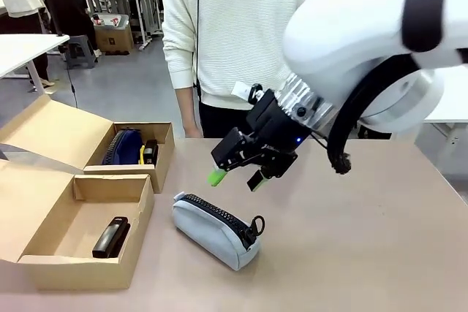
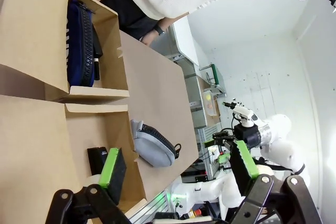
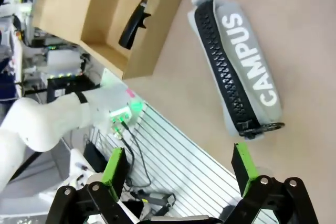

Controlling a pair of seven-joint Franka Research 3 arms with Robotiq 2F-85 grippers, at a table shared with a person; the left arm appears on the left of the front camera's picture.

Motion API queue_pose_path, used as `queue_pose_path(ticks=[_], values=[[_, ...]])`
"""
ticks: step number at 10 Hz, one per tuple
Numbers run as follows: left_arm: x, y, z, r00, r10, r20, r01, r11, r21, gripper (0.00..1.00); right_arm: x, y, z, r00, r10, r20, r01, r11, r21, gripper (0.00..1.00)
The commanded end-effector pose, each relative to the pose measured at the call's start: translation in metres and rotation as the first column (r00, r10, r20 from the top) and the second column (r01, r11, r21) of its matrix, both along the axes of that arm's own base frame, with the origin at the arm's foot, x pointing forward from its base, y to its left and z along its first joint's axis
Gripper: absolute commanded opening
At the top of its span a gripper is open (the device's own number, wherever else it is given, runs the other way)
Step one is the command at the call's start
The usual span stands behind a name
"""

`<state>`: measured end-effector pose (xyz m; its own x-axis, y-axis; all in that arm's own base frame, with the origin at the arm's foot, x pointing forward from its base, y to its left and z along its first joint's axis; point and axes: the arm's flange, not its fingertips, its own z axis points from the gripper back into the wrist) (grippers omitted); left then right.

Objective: Place items inside the box.
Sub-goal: Pick up a Pencil pouch or Stapler and place it inside the Mailer Box closest to the robot.

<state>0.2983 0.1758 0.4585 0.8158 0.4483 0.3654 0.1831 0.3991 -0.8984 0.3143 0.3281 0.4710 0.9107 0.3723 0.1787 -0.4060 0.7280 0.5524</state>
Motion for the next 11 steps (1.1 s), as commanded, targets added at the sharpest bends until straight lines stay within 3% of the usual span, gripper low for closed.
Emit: queue_pose_path(ticks=[1,2,5,8,11], values=[[-0.004,-0.001,-0.002,1.000,-0.010,0.028,0.010,1.000,-0.001,1.00,0.007,0.028,-0.020,0.996,0.084,0.007,-0.082,0.986,-0.145,1.00],[-0.004,-0.001,-0.002,1.000,-0.010,0.028,0.010,1.000,-0.001,1.00,0.020,0.045,-0.035,0.987,0.158,0.010,-0.153,0.970,-0.187,1.00],[-0.004,-0.001,-0.002,1.000,-0.010,0.028,0.010,1.000,-0.001,1.00,0.045,0.068,-0.067,0.978,0.196,0.063,-0.179,0.961,-0.213,1.00],[-0.004,-0.001,-0.002,1.000,-0.010,0.028,0.010,1.000,-0.001,1.00,0.044,0.107,-0.113,0.974,0.219,0.064,-0.188,0.929,-0.318,1.00],[-0.004,-0.001,-0.002,1.000,-0.010,0.028,0.010,1.000,-0.001,1.00,0.042,0.114,-0.134,0.978,0.204,0.037,-0.176,0.911,-0.373,1.00]])
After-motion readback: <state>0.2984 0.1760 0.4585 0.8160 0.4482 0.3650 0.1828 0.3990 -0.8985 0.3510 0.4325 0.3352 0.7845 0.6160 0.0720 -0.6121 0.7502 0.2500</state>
